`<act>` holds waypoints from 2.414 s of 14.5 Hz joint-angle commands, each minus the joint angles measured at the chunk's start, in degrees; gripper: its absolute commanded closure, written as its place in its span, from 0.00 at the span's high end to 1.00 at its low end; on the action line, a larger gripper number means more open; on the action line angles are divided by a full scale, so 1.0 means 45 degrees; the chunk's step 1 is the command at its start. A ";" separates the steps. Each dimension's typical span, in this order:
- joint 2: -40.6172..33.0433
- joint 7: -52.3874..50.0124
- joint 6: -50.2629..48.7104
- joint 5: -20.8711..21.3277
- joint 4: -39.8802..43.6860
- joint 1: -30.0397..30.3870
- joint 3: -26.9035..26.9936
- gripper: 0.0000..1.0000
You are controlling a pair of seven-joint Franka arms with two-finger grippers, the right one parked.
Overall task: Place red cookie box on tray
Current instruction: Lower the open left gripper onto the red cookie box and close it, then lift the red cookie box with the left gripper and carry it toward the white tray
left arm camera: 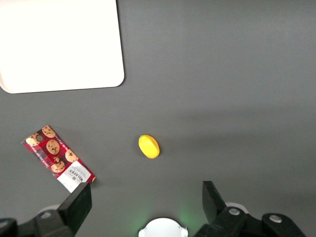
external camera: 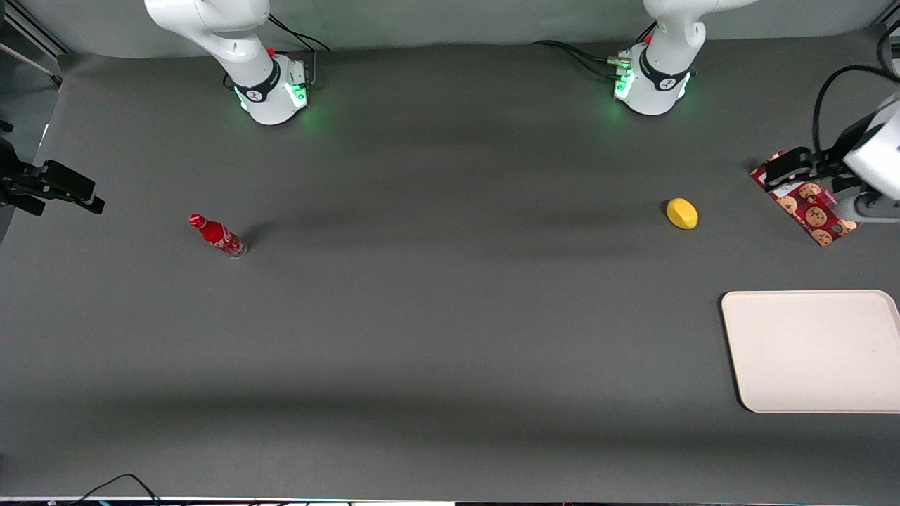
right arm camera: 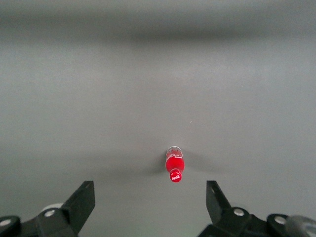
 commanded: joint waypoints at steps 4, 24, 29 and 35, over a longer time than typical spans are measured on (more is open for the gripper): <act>0.0067 0.0835 -0.1376 0.0100 0.0440 0.0187 0.0664 1.00; 0.4185 0.5497 1.3718 0.0843 -0.9307 0.0654 0.8264 0.85; 0.4306 0.5990 1.3721 0.0257 -0.9190 0.0733 0.8305 0.00; 0.4265 0.5912 0.8830 -0.0427 -0.5062 0.0538 0.8266 0.00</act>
